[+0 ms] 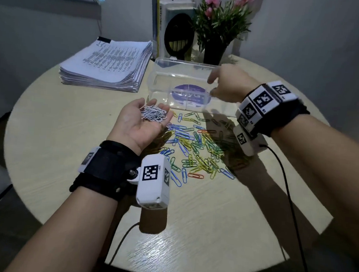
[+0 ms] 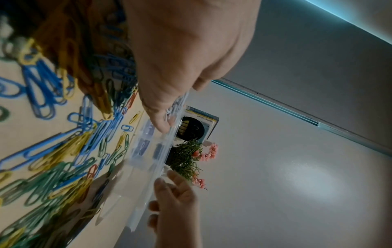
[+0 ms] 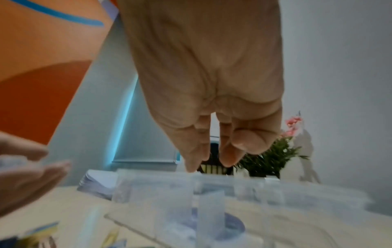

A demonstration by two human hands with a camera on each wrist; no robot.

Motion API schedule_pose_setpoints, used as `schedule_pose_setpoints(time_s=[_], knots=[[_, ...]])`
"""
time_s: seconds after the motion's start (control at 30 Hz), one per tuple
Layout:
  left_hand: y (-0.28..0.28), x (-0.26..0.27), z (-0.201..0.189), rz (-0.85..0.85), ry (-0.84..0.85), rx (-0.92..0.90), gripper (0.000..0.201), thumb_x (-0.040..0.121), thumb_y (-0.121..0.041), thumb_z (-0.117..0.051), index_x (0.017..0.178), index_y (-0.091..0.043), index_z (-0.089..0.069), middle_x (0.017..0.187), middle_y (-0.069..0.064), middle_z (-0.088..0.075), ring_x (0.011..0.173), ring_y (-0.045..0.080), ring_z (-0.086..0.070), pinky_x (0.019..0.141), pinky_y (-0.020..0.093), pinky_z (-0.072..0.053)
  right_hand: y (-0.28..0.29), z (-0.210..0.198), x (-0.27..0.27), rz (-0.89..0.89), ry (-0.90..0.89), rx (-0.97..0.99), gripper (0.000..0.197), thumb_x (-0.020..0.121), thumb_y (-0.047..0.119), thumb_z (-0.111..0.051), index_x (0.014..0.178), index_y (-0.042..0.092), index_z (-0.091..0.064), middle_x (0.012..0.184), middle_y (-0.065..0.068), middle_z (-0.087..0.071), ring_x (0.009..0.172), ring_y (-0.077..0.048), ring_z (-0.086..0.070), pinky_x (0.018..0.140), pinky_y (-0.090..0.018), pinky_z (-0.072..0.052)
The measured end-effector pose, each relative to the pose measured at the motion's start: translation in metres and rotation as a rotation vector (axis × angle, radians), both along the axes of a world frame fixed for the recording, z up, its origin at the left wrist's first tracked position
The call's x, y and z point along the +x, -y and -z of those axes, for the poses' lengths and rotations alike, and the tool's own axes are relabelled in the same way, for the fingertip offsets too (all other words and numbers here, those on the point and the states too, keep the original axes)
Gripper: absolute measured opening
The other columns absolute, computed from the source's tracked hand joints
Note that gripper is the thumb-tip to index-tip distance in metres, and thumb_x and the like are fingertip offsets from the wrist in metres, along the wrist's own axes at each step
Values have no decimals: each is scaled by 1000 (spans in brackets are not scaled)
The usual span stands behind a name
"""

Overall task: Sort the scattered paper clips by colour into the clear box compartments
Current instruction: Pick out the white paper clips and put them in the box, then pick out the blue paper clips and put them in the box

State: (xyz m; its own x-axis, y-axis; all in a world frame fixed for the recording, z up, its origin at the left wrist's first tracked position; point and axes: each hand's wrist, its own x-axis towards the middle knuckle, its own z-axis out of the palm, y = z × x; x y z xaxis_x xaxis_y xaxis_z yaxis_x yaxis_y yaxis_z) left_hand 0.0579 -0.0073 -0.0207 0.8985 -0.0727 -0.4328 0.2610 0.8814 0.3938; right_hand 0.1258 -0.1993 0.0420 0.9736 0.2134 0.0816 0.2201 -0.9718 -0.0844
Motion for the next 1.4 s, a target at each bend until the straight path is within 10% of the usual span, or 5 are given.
schedule_pose_setpoints(time_s=[0.53,0.67,0.97,1.17,1.4], knots=[[-10,76,-37,-88,78,317,13,102,-7,-32,105,-6,-45,92,13,-45,71,20,-49,51,24,-55,25,31,4,77,-19,-146,11,84,8,-60,90,5,-69,88,-16,-67,79,-32,-60,65,-29,-45],[5,84,-32,-23,108,679,32,99,1,-28,71,-13,-39,67,4,-37,49,9,-42,40,16,-37,26,28,2,80,-25,-146,11,84,8,-61,91,5,-69,89,-16,-67,77,-31,-58,64,-29,-43],[9,74,-43,216,143,1217,9,82,-11,-57,76,-15,-52,77,5,-53,65,20,-52,71,31,-47,26,29,3,91,-15,-136,8,83,9,-63,86,6,-69,86,-14,-67,79,-32,-61,63,-28,-42],[12,61,-51,266,165,1170,41,96,-23,-51,130,0,-45,82,2,-44,80,15,-46,109,41,-30,25,31,5,108,4,-135,7,82,10,-64,86,7,-69,84,-13,-66,78,-32,-61,62,-28,-43],[-4,35,-58,316,228,1181,16,96,-30,-52,105,-17,-53,105,5,-49,98,19,-46,100,35,-33,17,26,3,113,-3,-103,23,85,12,-64,107,3,-65,99,-16,-64,90,-33,-61,74,-33,-49]])
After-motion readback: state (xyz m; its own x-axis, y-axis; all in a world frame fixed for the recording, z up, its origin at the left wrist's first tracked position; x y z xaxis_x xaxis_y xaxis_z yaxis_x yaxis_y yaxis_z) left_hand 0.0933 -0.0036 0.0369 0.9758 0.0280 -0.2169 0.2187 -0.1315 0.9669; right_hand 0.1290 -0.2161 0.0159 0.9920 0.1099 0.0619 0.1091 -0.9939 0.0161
